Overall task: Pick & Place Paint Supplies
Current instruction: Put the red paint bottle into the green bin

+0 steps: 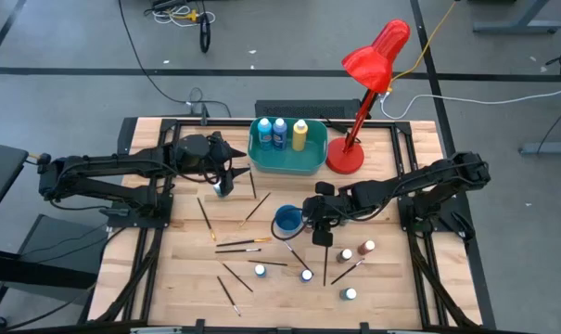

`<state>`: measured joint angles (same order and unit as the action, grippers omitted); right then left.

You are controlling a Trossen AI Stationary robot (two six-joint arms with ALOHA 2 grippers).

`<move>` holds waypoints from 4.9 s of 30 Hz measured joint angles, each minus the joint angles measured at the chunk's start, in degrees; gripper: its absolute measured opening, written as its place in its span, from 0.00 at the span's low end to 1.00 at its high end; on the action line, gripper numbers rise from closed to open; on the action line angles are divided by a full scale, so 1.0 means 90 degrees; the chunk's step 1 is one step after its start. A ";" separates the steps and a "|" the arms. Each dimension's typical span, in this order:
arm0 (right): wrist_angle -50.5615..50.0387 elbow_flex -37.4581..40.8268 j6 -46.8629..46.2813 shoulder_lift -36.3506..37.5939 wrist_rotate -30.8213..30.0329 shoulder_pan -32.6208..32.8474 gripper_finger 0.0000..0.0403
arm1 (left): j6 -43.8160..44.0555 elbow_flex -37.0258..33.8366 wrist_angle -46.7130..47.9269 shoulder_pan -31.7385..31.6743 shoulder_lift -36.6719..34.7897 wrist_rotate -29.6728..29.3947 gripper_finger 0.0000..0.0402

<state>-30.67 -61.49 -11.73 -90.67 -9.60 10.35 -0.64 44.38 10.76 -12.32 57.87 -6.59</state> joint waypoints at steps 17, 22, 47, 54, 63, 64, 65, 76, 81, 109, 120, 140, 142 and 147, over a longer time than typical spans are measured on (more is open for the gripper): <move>-0.0202 0.0027 0.0421 0.0312 -0.0221 0.0017 0.38 | 0.0002 -0.0002 -0.0049 0.0000 -0.0002 -0.0004 0.57; -0.0179 0.0022 0.0390 0.0433 -0.0102 0.0017 0.38 | 0.0002 -0.0002 -0.0064 0.0000 -0.0001 -0.0007 0.57; -0.0033 0.0017 -0.0112 -0.0311 0.0081 0.0143 0.41 | 0.0051 -0.0002 -0.0088 0.0000 0.0000 0.0000 0.57; -0.0046 0.0015 0.0134 -0.0311 -0.0195 0.0143 0.45 | 0.0051 -0.0002 -0.0088 0.0000 0.0000 0.0000 0.57; -0.0049 0.0010 0.0312 -0.0296 0.0042 0.0141 0.30 | -0.0002 -0.0002 -0.0090 0.0000 0.0000 -0.0002 0.57; -0.0053 0.0007 0.0408 -0.0290 0.0179 0.0138 0.27 | -0.0004 -0.0002 -0.0090 0.0000 0.0000 -0.0001 0.57; -0.0078 0.0007 0.0526 -0.0259 0.0315 0.0134 0.26 | -0.0005 -0.0002 -0.0090 0.0000 0.0000 0.0000 0.57; -0.0887 -0.0566 0.1492 0.0694 -0.1851 -0.0421 0.33 | -0.0024 -0.0002 -0.0087 0.0000 0.0000 0.0000 0.57; -0.0463 -0.1088 0.2054 0.0845 -0.2032 -0.1301 0.27 | -0.0029 -0.0002 -0.0087 0.0000 0.0002 -0.0002 0.57; 0.0896 -0.0665 0.2045 -0.1104 -0.0018 -0.4472 0.28 | -0.0415 -0.0002 -0.0068 -0.0002 0.0041 -0.0028 0.57; 0.1726 -0.0661 0.2358 -0.1280 0.0492 -0.4915 0.28 | -0.0547 -0.0002 -0.0090 -0.0002 0.0039 -0.0075 0.57; 0.2036 -0.0661 0.2451 -0.1280 0.0770 -0.5072 0.49 | -0.0461 -0.0002 -0.0085 -0.0002 0.0039 -0.0078 0.57; 0.2032 -0.0661 0.2473 -0.1268 0.0642 -0.5069 0.51 | -0.0459 -0.0002 -0.0085 -0.0002 0.0039 -0.0078 0.57; 0.1880 -0.0661 0.2625 -0.0911 0.0201 -0.4925 0.50 | -0.0457 -0.0002 0.0006 -0.0005 0.0039 -0.0078 0.57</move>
<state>-13.75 -67.44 11.90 -98.88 -7.78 -33.98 -4.75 44.36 10.82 -12.36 58.22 -7.29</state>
